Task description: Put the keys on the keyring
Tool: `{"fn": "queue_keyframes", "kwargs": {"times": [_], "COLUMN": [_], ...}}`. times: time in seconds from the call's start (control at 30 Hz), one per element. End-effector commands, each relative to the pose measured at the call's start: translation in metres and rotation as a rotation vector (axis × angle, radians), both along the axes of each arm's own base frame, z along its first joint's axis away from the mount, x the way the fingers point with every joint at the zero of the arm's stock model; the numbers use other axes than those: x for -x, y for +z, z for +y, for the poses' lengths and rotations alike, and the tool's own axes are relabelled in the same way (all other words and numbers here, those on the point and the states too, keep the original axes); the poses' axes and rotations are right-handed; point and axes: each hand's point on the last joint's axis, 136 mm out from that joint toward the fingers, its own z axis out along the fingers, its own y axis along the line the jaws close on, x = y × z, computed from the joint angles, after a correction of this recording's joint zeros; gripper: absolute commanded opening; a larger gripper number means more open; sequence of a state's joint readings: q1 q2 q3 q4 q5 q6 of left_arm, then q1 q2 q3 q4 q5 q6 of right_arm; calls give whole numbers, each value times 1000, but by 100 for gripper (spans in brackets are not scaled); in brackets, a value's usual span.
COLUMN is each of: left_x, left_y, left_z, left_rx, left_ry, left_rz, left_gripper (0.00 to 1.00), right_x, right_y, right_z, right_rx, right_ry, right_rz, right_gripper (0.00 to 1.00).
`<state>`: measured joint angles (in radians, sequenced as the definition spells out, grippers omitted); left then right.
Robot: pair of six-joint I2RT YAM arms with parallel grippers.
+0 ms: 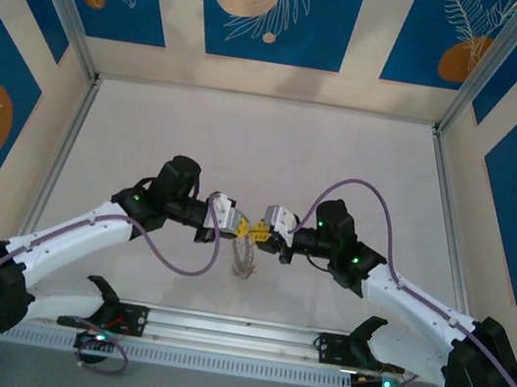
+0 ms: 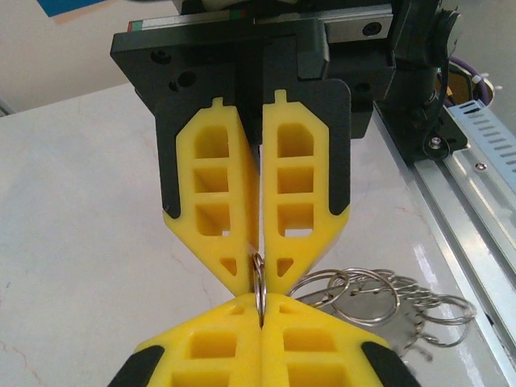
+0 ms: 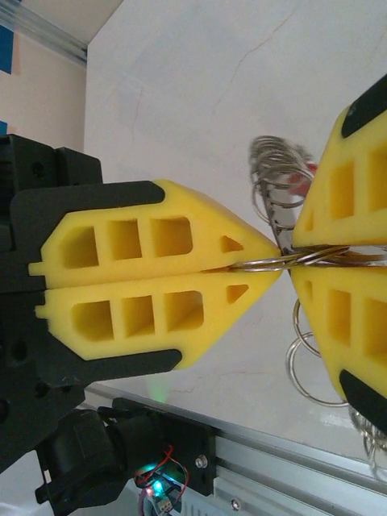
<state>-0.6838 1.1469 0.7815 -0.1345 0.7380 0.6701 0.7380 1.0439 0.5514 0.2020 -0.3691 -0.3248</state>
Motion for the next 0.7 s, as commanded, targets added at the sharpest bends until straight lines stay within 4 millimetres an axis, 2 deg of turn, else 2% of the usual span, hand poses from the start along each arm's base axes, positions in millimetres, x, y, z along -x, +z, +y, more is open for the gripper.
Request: {"fn": "queue_keyframes", "kwargs": {"times": [0.0, 0.2, 0.27, 0.33, 0.67], "left_x": [8, 7, 6, 4, -19], "left_y": [25, 26, 25, 22, -23], "left_z": [-6, -5, -4, -3, 16], "left_rx": [104, 124, 126, 115, -82], "left_ry": [-56, -40, -30, -13, 138], "left_rz": [-32, -37, -41, -41, -52], "left_gripper": [0, 0, 0, 0, 0], "right_x": [2, 0, 1, 1, 1], "right_y": [9, 9, 10, 11, 32], "right_z": [5, 10, 9, 8, -7], "right_rx": [-32, -43, -46, -43, -76], "right_ry": [31, 40, 41, 38, -20], "right_rz": [-2, 5, 3, -2, -101], "right_gripper": [15, 8, 2, 0, 0]}}
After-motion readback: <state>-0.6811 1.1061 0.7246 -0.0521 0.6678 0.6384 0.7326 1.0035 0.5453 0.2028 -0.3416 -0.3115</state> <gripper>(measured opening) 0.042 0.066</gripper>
